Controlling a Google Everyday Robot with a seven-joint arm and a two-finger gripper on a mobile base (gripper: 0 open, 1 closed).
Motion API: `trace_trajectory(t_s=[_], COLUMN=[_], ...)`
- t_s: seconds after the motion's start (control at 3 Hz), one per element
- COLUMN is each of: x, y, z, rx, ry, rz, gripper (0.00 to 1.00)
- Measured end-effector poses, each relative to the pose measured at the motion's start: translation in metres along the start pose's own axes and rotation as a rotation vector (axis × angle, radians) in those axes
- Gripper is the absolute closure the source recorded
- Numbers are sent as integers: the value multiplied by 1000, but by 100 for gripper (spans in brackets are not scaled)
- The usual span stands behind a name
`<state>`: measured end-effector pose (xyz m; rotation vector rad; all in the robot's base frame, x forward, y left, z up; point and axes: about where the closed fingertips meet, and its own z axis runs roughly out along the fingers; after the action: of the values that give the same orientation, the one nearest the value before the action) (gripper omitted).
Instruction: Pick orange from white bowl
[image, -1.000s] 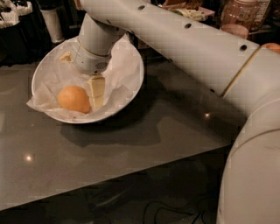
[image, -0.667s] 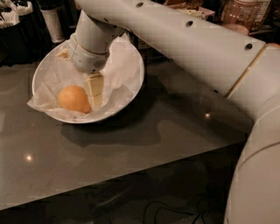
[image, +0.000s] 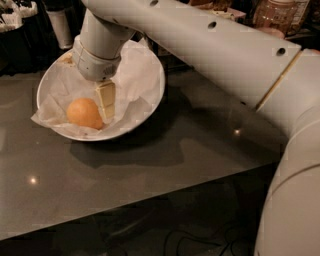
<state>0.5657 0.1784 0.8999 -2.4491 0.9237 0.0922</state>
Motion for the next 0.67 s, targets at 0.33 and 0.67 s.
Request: trace_trajectory(t_s=[0.33,0.67], x=[2,-3], y=[1,2], z=[5,13], rx=[2,11], ry=[-3,-23], rz=[-11,-17], gripper=[0,0])
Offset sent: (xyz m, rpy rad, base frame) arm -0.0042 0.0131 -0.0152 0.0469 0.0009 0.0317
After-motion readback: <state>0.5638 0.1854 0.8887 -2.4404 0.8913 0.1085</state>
